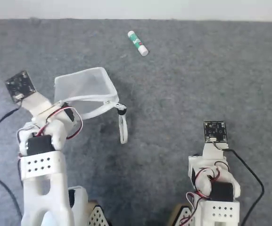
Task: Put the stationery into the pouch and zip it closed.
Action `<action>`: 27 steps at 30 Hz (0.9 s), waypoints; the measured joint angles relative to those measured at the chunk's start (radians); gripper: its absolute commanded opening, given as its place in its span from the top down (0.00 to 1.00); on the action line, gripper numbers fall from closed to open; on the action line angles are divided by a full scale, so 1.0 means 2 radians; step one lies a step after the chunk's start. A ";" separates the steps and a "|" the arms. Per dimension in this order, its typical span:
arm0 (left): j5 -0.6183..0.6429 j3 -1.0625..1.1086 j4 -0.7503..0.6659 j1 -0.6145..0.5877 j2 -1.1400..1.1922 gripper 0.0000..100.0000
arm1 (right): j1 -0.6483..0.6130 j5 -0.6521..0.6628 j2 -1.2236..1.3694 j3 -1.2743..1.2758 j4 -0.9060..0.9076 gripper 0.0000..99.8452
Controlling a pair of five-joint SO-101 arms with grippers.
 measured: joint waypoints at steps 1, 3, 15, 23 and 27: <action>0.000 0.000 0.007 0.000 0.000 0.99 | 0.000 0.000 0.000 0.000 0.000 0.89; -0.001 0.001 0.020 0.001 -0.002 0.99 | 0.000 0.000 0.000 0.000 0.000 0.89; -0.011 0.046 -0.041 -0.009 -0.005 0.99 | 0.000 0.000 0.000 0.000 0.000 0.89; -0.011 0.079 -0.096 -0.009 -0.004 0.99 | 0.000 0.000 0.000 0.000 0.000 0.89; -0.011 0.085 -0.106 -0.009 -0.002 0.99 | 0.000 0.000 0.000 0.000 0.000 0.89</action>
